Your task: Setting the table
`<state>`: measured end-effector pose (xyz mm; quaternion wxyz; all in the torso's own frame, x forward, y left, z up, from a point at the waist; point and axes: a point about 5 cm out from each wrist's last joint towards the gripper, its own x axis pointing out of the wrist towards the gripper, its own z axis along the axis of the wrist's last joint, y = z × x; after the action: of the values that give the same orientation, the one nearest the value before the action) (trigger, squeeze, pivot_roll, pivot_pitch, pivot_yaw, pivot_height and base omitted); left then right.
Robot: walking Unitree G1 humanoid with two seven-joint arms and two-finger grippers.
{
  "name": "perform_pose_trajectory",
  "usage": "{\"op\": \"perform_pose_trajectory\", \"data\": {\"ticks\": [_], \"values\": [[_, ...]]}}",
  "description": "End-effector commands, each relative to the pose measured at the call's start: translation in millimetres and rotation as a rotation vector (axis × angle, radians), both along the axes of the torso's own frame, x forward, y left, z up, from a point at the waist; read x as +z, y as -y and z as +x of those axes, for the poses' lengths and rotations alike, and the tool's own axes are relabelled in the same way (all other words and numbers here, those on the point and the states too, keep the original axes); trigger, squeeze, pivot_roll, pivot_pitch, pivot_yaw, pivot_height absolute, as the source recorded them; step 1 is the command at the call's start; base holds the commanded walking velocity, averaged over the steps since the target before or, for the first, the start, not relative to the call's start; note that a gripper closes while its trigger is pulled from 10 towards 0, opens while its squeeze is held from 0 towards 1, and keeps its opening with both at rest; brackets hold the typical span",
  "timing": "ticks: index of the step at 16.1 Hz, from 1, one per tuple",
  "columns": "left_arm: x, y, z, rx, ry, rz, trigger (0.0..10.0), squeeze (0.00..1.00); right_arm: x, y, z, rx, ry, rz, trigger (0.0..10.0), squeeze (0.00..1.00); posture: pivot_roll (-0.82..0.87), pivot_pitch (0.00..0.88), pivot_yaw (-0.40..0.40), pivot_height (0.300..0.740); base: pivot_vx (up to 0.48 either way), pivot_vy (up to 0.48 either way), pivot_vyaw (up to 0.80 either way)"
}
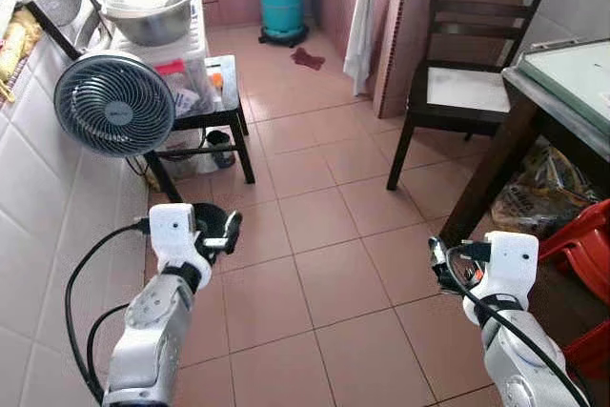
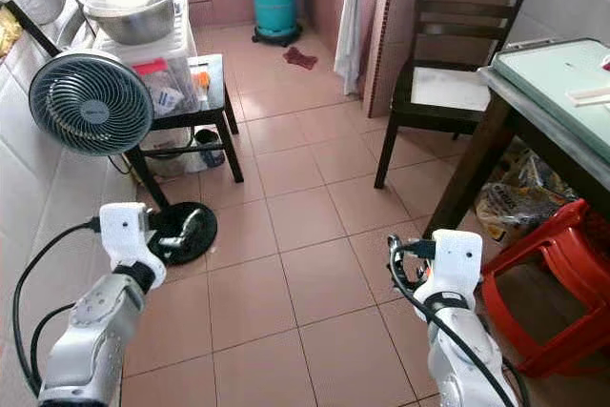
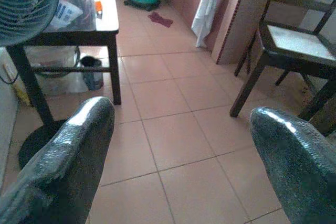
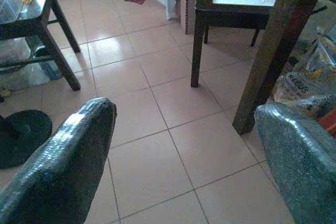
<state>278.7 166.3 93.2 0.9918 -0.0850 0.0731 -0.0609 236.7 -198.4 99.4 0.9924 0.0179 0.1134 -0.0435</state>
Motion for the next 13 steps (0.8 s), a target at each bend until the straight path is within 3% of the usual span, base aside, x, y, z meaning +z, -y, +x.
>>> {"op": "perform_pose_trajectory", "data": {"ticks": [1, 13], "values": [[-1.9, -3.5, -0.6, 0.015, -0.014, 0.003, 10.0, 0.00, 4.1, -1.0, -0.4, -0.003, 0.012, 0.002, 10.0, 0.00, -0.14, 0.068, 0.061, 0.740, 0.000, 0.000, -0.76], [-2.4, -3.1, 1.6, -0.009, -0.019, 0.024, 10.0, 0.00, 8.0, 1.5, -1.7, -0.013, 0.026, 0.008, 10.0, 0.00, -0.15, 0.083, 0.068, 0.740, 0.000, 0.000, -0.77]]}}
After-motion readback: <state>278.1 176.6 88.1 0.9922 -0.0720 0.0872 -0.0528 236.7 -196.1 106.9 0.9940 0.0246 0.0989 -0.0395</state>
